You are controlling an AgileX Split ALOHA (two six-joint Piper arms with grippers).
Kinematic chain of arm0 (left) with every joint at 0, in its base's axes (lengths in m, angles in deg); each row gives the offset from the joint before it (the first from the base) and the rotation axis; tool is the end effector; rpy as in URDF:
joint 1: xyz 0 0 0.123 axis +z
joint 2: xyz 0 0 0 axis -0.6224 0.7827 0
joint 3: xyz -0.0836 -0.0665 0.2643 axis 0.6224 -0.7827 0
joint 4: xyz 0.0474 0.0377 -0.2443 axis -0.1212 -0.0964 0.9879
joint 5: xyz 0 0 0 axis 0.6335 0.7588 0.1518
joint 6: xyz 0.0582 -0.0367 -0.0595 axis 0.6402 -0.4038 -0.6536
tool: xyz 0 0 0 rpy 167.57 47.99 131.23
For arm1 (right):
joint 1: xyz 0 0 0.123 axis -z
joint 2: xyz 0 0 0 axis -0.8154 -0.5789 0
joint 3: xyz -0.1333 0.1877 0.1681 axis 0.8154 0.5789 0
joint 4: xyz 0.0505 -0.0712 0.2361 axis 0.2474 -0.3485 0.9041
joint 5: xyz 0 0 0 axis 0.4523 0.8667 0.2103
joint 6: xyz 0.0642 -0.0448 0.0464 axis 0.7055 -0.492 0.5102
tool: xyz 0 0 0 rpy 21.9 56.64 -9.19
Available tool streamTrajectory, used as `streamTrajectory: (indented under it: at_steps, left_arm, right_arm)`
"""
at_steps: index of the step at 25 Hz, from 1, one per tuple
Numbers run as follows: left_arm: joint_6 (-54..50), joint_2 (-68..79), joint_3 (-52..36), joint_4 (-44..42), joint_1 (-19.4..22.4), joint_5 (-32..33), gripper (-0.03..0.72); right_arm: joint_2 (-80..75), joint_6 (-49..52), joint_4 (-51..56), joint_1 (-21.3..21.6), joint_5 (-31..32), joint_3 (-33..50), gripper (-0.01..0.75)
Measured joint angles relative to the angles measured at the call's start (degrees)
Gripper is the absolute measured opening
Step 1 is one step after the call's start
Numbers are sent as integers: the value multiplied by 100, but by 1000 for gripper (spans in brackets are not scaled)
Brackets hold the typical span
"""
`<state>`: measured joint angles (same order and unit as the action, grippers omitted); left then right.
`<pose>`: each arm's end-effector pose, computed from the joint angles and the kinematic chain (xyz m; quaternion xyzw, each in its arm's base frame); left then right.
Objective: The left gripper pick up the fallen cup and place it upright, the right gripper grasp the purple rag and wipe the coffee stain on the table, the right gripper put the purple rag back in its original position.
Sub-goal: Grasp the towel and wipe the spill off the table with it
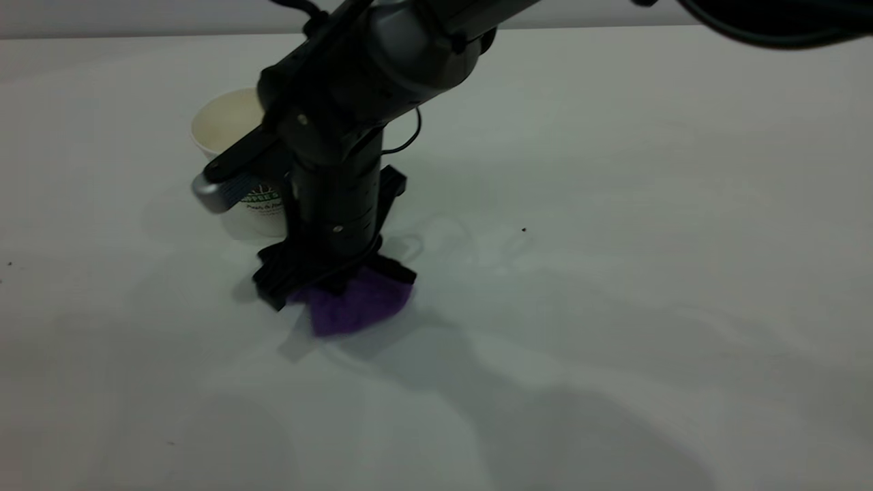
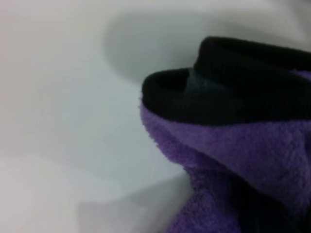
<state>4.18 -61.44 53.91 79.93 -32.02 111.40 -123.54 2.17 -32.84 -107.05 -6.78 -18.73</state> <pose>-0.0096 -0.0032 0.2689 -0.0208 0.8671 0.0311 0.4967 0.3102 0.3987 -0.0079 -0.4409 0.8796 0.0644 0.1668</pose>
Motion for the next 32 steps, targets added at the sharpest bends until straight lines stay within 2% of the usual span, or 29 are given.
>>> streamTrajectory:
  at_steps: [8,12,23,32]
  left_arm:
    - [0,0,0,0,0,0,501]
    - [0,0,0,0,0,0,501]
    - [0,0,0,0,0,0,501]
    - [0,0,0,0,0,0,501]
  right_arm:
    - [-8,-899,495,-486,-67,0,71]
    - [-25,-1113,582,-496,-126,0,72]
    - [-6,-1107,480,481,-46,0,74]
    - [5,-1035,60,1106,174,0,75]
